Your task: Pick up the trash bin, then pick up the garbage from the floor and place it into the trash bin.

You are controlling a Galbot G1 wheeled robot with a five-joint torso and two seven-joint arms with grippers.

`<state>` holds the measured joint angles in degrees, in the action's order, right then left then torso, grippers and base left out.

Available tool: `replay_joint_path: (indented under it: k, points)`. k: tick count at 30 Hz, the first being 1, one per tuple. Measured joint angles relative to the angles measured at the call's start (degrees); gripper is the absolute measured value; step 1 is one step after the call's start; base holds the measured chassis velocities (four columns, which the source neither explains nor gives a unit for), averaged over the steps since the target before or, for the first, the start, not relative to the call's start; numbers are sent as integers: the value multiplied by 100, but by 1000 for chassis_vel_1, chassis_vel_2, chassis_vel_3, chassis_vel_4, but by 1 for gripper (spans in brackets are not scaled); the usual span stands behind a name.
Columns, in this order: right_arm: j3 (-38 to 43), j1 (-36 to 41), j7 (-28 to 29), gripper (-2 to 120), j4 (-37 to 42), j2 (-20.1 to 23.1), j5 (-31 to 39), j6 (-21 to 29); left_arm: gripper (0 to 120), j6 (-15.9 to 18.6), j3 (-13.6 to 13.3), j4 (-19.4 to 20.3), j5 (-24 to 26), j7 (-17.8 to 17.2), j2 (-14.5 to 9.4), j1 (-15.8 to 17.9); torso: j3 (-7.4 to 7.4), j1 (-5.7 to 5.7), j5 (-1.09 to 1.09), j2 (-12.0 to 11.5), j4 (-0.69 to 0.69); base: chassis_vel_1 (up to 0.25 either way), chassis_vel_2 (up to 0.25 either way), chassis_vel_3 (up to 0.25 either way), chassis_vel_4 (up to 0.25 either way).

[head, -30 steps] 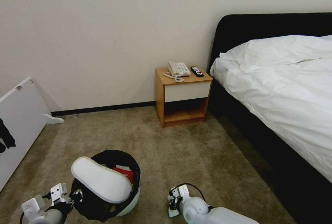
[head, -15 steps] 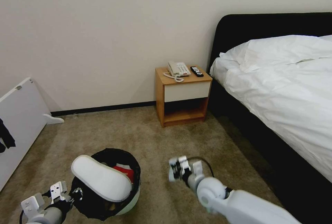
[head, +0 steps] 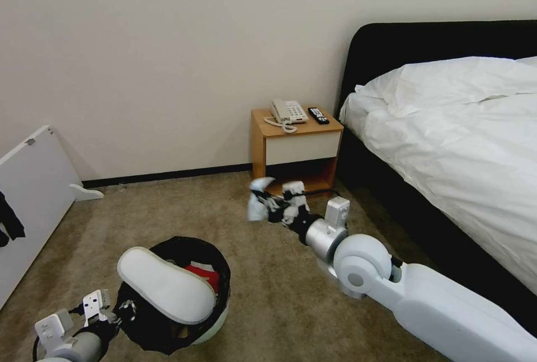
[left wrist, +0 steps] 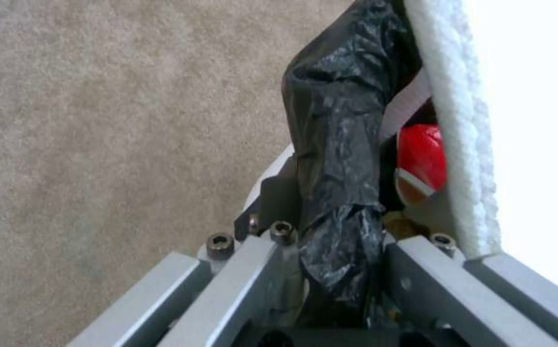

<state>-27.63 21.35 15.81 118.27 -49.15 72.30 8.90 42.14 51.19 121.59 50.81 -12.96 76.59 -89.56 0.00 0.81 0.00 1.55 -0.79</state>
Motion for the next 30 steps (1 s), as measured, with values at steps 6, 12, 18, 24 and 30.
replay_joint_path:
  k: [6, 12, 18, 24, 30]
  points:
    - [-584, -721, 229, 0, 262, -159, 437, 216, 1, 0, -18, 51, -12, -3, 24, -4, 0, 0, -1, 0, 1, 0, 0, 0, 0]
    - [-1073, -1090, 627, 0, 372, -326, 761, 735, 1, 0, -34, 71, -18, -4, 23, 0, 0, 0, 0, 0, 0, 0, 0, 0, 0]
    - [-1502, -1371, 1282, 0, 406, -621, 1176, 1575, 1, 0, -40, 91, -19, -5, 11, 12, 0, 0, 0, 0, 0, 0, 0, 0, 0]
    - [-1685, -1495, 1579, 0, 355, -794, 1440, 1991, 1, 0, -15, 106, -3, -3, 4, 14, 0, 0, 0, 0, 0, 0, 0, 0, 0]
    - [-1951, -1577, 1962, 0, 111, -1181, 1752, 2295, 1, 0, 9, 131, 19, 15, 28, 14, 0, 0, 0, 0, 0, 0, 0, 0, 0]
